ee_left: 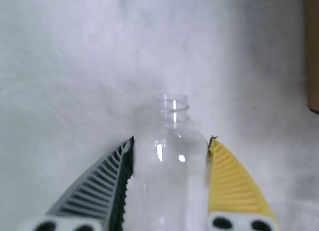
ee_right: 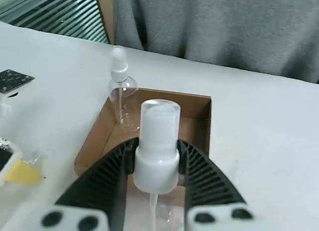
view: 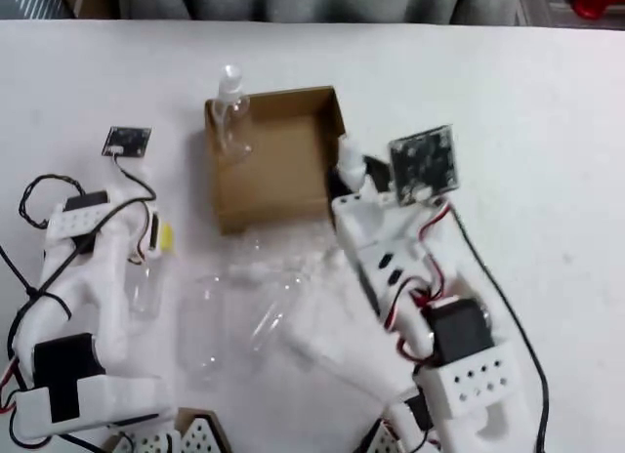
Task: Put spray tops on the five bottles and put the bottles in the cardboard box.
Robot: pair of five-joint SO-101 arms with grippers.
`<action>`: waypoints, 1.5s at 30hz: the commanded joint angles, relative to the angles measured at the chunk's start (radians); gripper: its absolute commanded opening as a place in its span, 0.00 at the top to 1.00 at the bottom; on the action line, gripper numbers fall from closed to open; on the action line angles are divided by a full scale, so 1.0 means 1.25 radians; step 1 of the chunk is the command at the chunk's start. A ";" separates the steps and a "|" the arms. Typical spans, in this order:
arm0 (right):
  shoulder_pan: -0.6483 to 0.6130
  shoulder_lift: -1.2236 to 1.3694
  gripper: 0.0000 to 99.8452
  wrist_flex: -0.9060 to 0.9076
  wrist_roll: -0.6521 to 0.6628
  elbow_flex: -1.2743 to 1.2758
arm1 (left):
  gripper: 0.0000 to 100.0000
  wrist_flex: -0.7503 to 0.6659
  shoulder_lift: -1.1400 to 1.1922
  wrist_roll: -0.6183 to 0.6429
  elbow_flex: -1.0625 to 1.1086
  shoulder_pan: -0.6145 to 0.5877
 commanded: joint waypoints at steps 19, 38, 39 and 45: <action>-0.021 -0.024 0.98 -0.468 -0.123 0.254 | 0.98 0.101 -0.191 0.081 -0.102 0.110; 0.079 -0.033 0.98 -0.824 -0.350 0.347 | 0.98 -0.151 -0.789 0.088 0.242 0.212; 0.078 -0.033 0.98 -0.868 -0.354 0.363 | 0.98 -0.182 -0.811 0.088 0.265 0.218; 0.078 -0.033 0.98 -1.042 -0.354 0.416 | 0.98 -0.387 -0.934 0.090 0.378 0.272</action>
